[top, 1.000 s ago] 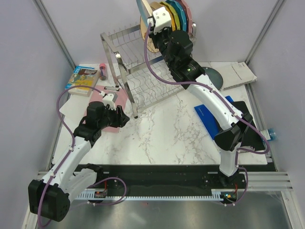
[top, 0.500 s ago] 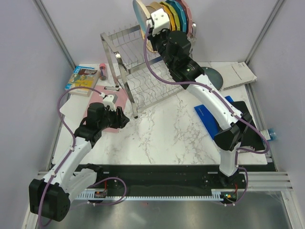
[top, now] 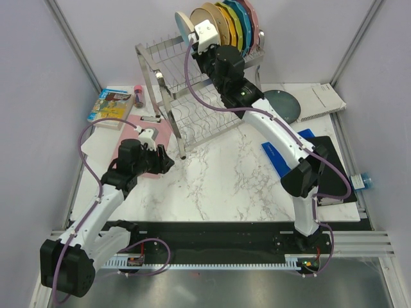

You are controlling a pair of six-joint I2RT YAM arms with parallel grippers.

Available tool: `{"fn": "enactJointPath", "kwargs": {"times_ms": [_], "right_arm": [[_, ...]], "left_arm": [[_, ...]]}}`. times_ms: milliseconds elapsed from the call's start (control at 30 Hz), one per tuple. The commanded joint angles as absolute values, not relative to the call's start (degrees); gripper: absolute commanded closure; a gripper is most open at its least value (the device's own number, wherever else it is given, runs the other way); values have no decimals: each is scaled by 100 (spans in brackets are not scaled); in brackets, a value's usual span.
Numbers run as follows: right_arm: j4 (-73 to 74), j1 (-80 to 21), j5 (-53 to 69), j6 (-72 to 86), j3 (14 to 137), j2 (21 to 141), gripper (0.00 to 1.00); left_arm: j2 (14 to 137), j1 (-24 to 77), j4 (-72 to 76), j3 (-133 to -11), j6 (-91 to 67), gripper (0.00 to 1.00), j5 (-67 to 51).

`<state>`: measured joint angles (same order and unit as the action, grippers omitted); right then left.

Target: Load the plates into the dish rack

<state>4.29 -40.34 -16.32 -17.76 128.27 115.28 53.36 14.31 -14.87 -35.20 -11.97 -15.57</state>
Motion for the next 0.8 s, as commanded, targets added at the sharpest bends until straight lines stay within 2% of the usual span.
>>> {"fn": "enactJointPath", "kwargs": {"times_ms": [0, 433, 567, 600, 767], "right_arm": [[-281, -4008, -1547, -1740, 13306, 11548, 100], [176, -3823, -1283, -1503, 13456, 11707, 98], [185, -3806, -1283, -1512, 13368, 11637, 82], [185, -3806, -1257, -1512, 13368, 11611, 72], [132, -3797, -1257, -1520, 13359, 11549, 62]], "left_arm": [[5414, 1397, -1283, -3542, -1283, 44, -1626], [5713, 1380, -1230, -3665, -1222, 44, -1608], [5783, 1380, -1143, -3691, -1239, 44, -1635], [5809, 1380, -1125, -3691, -1248, 44, -1643], [5853, 1380, -1072, -3700, -1283, 44, -1688]]}}
